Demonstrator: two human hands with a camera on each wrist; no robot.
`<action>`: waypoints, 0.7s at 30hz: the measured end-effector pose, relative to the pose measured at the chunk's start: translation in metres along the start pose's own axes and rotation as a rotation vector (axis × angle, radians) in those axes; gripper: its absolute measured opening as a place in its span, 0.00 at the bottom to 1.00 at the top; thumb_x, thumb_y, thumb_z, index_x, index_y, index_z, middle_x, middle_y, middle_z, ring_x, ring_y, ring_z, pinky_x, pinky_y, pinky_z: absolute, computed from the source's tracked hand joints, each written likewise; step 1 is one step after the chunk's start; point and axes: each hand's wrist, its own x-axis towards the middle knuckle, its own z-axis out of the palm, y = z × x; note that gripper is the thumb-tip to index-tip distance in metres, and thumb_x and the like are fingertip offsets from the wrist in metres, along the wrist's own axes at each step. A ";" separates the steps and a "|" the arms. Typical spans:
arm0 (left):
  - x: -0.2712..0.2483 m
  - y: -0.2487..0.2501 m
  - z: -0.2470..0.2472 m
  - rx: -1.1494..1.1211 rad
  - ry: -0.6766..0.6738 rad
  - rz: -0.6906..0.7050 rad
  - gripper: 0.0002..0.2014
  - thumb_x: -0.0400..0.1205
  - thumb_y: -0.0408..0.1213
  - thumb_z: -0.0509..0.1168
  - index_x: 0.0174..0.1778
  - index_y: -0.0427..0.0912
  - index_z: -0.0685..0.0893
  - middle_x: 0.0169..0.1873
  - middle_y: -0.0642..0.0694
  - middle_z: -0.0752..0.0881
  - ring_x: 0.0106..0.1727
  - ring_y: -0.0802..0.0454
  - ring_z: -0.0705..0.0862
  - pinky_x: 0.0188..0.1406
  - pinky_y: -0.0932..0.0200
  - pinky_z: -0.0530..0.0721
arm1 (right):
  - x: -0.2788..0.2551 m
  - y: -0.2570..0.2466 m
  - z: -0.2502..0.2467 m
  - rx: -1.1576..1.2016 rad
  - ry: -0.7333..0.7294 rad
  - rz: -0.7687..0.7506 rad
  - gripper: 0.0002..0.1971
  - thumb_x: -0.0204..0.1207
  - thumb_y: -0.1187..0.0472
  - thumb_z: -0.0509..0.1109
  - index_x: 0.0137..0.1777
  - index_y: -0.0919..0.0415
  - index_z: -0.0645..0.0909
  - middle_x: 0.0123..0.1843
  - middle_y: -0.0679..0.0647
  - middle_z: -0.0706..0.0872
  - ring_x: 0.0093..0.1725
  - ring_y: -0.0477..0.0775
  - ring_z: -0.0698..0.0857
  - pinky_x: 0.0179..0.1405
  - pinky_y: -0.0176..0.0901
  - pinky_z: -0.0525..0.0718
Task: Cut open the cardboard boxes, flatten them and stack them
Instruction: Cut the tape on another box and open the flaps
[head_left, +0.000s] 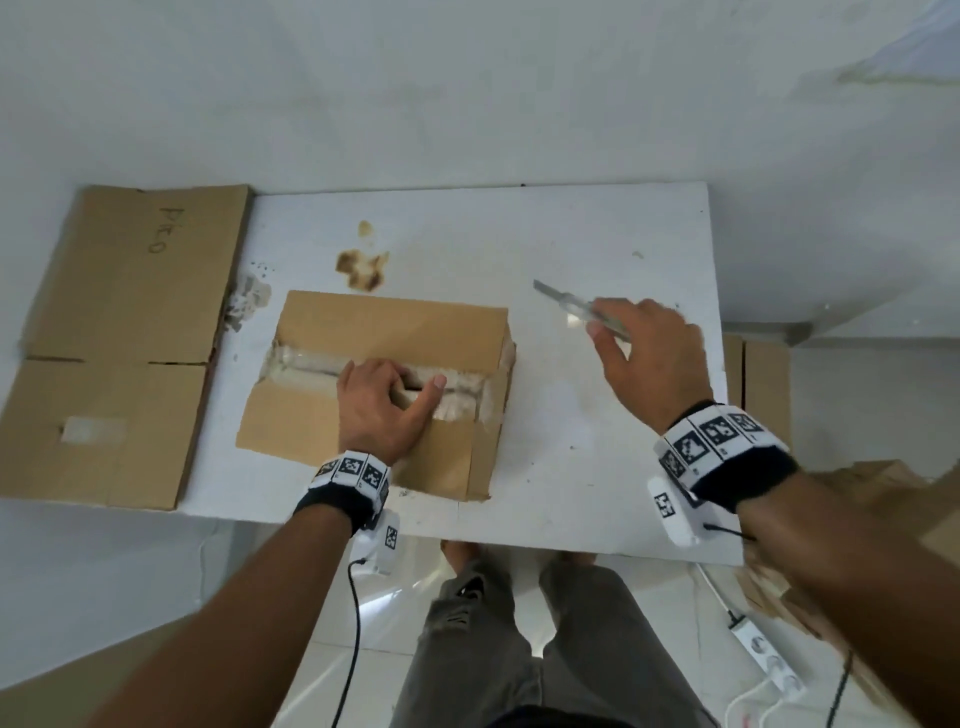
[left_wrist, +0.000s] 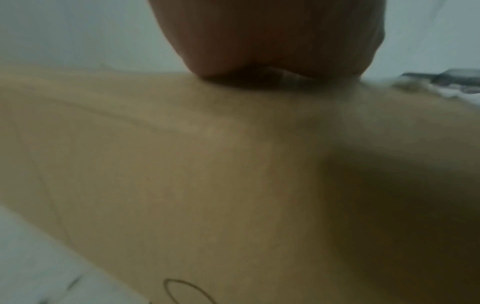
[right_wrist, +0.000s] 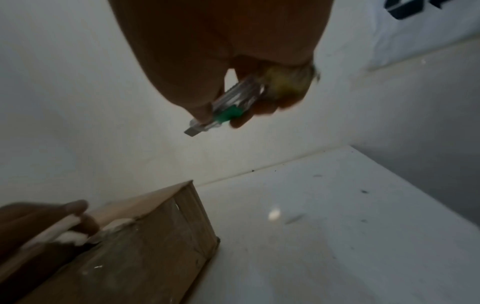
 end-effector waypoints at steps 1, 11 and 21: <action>-0.004 -0.002 0.006 0.012 -0.014 0.002 0.27 0.77 0.70 0.62 0.30 0.49 0.75 0.43 0.51 0.84 0.49 0.50 0.81 0.81 0.36 0.67 | -0.006 0.005 0.000 0.063 -0.073 -0.018 0.16 0.89 0.45 0.57 0.67 0.49 0.81 0.45 0.54 0.85 0.43 0.59 0.84 0.44 0.54 0.83; 0.016 0.009 0.002 0.294 -0.292 0.095 0.31 0.74 0.52 0.74 0.72 0.51 0.74 0.74 0.44 0.69 0.75 0.39 0.68 0.77 0.29 0.66 | -0.058 -0.022 0.052 0.938 -0.448 0.619 0.10 0.89 0.51 0.61 0.63 0.50 0.80 0.40 0.54 0.87 0.26 0.56 0.79 0.31 0.54 0.81; -0.003 -0.022 0.017 0.147 -0.227 0.228 0.34 0.85 0.60 0.53 0.88 0.51 0.65 0.90 0.46 0.58 0.90 0.38 0.53 0.87 0.28 0.46 | -0.066 -0.038 0.064 1.064 -0.504 0.600 0.10 0.89 0.54 0.63 0.60 0.54 0.84 0.35 0.54 0.84 0.23 0.52 0.75 0.22 0.44 0.78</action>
